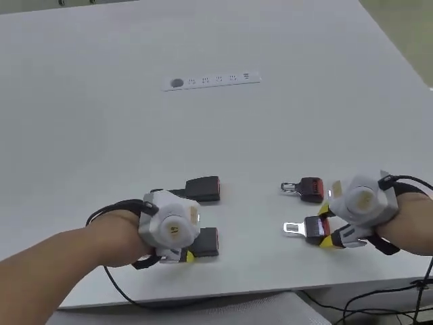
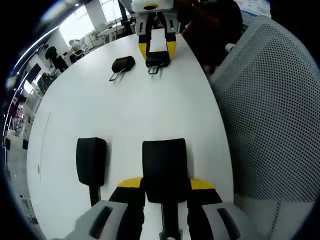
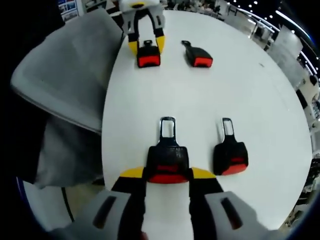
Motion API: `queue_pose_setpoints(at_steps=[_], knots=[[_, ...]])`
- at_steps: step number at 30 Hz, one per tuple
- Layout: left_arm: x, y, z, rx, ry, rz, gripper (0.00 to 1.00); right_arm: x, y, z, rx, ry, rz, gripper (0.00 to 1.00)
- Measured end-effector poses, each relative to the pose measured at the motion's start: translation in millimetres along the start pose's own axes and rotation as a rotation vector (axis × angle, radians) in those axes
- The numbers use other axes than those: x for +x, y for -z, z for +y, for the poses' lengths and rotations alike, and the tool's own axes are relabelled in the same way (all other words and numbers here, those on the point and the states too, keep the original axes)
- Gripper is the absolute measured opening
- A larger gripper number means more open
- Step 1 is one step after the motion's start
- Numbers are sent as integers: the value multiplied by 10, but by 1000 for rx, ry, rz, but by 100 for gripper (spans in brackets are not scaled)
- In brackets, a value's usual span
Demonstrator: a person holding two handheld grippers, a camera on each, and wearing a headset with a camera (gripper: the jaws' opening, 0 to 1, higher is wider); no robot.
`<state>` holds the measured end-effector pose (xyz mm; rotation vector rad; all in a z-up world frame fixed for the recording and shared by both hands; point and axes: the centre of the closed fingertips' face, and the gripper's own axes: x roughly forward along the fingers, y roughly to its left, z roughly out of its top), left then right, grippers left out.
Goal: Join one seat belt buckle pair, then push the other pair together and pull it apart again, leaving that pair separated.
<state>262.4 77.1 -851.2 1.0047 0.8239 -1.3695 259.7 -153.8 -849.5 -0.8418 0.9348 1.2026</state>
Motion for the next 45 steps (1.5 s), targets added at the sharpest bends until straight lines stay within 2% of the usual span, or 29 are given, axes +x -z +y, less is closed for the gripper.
queue_pose_setpoints(at_steps=[3, 6, 9, 18, 23, 29, 34, 45], knots=[[2, 1, -1, -6, 13, 0, 33, 13, -37, -2, 1, -1, 3, 32], [7, -3, -4, 14, 23, 21, 33, 29, -77, -3, -8, -2, 0, 32], [10, 4, 2, 7, 23, 35, 33, 61, -159, 4, -4, -5, -15, 32], [10, 13, 4, 3, 28, 17, 34, 208, -541, 134, 0, -26, -70, 33], [16, 4, 2, 14, 28, 27, 34, 297, -760, 183, -19, -36, -86, 33], [20, 2, 1, 23, 27, 44, 34, 375, -933, 219, -57, -51, -66, 33], [22, 5, -2, 26, 22, 46, 33, 429, -1058, 242, -56, -64, -62, 33], [19, -1, -10, 34, 11, 67, 33, 479, -1173, 290, -101, -84, -41, 33]])
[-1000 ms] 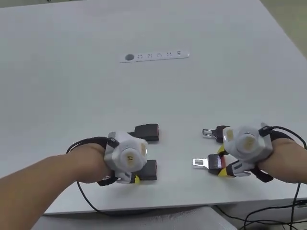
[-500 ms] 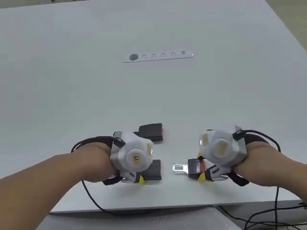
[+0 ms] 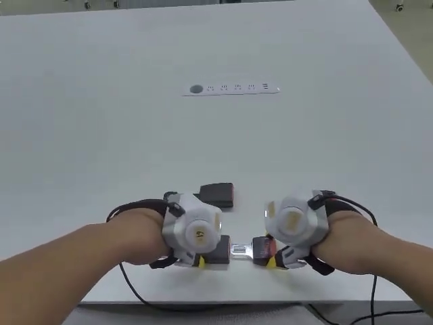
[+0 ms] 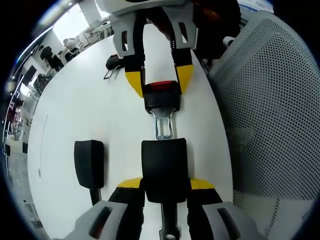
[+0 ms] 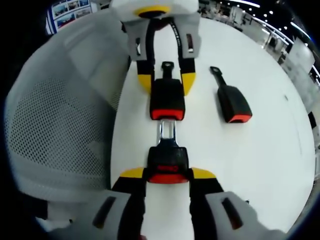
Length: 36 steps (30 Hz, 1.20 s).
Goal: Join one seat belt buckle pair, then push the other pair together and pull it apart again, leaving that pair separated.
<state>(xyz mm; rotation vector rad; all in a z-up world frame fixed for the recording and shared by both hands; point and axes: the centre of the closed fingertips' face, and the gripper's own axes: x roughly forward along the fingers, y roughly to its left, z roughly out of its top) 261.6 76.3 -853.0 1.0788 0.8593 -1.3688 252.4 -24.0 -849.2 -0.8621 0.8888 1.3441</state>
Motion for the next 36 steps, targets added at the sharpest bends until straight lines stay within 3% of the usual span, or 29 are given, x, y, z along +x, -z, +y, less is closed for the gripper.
queue_pose_setpoints(at_steps=[14, 21, 28, 36], knots=[[-10, 6, 9, 6, 4, -2, 33, 64, -151, -12, -33, 16, -11, 32], [-5, -4, 7, 14, 16, -20, 33, 58, -170, -17, 16, 35, -31, 31], [-5, -9, 3, 25, 26, -13, 32, 73, -206, -32, 19, 31, -45, 30], [-16, 16, 11, -37, -3, -33, 32, 109, -268, -17, 57, 40, -62, 30]])
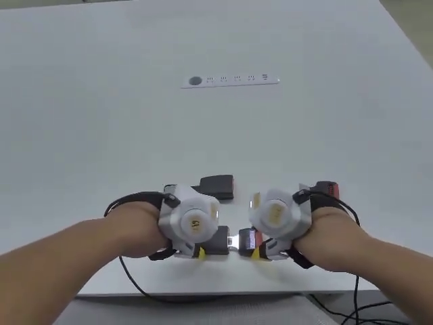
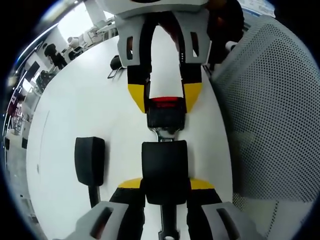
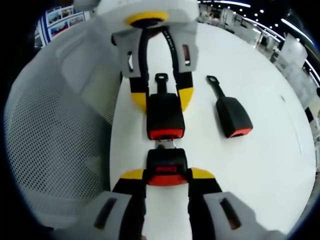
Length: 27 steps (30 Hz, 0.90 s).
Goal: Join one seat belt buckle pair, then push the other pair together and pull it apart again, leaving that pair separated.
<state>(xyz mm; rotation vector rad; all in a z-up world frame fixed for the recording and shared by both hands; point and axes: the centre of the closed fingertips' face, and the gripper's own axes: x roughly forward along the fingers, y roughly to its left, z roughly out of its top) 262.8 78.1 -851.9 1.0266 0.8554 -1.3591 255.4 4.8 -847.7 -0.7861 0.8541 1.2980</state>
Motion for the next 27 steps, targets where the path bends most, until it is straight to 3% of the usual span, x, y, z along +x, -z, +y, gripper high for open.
queue_pose_setpoints(at_steps=[10, 11, 12, 21, 27], knots=[[4, 3, -3, -3, -2, -3, 32, 60, -121, 15, 14, 6, -10, 30], [1, 16, 1, -27, -9, 0, 32, 55, -138, -12, -13, 8, 8, 30], [0, 16, 2, -17, -7, -4, 32, 66, -187, -35, 1, 24, -11, 30], [5, 18, -6, -18, -3, -15, 32, 54, -130, 9, 8, 17, -9, 30], [-16, 36, -6, -48, -17, -65, 32, 44, -88, 21, -23, 17, -23, 30]])
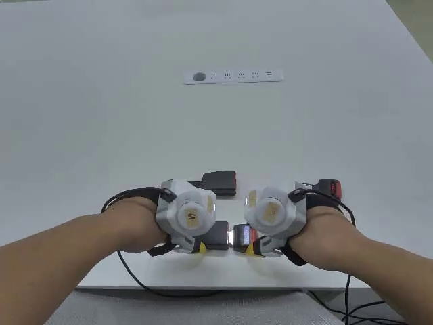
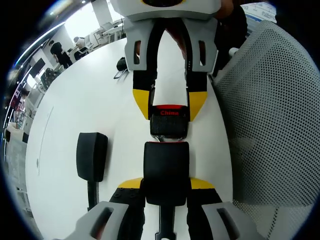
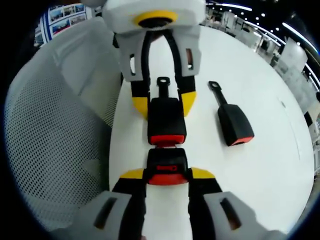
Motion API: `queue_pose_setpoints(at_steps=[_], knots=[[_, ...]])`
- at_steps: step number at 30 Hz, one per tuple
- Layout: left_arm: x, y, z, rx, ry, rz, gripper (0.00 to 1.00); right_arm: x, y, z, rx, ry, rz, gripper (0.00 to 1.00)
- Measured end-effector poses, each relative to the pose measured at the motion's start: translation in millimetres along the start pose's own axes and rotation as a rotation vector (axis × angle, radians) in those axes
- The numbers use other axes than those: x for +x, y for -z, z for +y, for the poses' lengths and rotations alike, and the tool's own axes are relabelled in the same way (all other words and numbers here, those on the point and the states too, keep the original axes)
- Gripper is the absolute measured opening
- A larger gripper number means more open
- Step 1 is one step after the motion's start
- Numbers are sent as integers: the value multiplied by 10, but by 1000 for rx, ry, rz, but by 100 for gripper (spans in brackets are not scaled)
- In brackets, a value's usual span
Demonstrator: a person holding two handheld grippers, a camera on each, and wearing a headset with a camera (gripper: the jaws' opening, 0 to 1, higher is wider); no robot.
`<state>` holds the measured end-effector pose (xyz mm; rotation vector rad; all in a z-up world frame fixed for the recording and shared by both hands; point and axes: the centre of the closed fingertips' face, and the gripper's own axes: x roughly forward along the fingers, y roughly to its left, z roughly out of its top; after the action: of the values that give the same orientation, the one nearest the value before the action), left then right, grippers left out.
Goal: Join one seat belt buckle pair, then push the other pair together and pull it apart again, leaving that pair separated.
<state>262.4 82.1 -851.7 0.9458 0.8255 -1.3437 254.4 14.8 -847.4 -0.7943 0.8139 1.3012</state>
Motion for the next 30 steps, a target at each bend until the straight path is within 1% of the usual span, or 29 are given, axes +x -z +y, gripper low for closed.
queue_pose_setpoints(at_steps=[2, 7, 13, 18, 22, 25, 28, 30], knots=[[-3, 1, 1, -13, -4, -13, 32, -2, 3, -10, 9, -2, -17, 30], [7, -6, 3, -14, 8, 3, 32, 8, -6, -5, 8, -2, -18, 30], [12, -2, 5, -27, 14, 11, 33, 5, -13, -2, 1, -8, -17, 31], [15, 2, 7, -43, 20, 7, 34, 4, -20, -3, 15, -11, -41, 32], [14, 3, 4, -51, 21, 8, 34, 10, -33, -2, 10, -6, -30, 33], [14, -3, 7, -50, 18, 22, 34, 13, -32, -7, -9, -4, -9, 33], [11, 2, 15, -58, 12, 27, 34, 11, -26, -18, 12, -4, -11, 33], [9, 0, 12, -56, 6, 31, 35, 12, -27, -16, 10, 2, -8, 33]])
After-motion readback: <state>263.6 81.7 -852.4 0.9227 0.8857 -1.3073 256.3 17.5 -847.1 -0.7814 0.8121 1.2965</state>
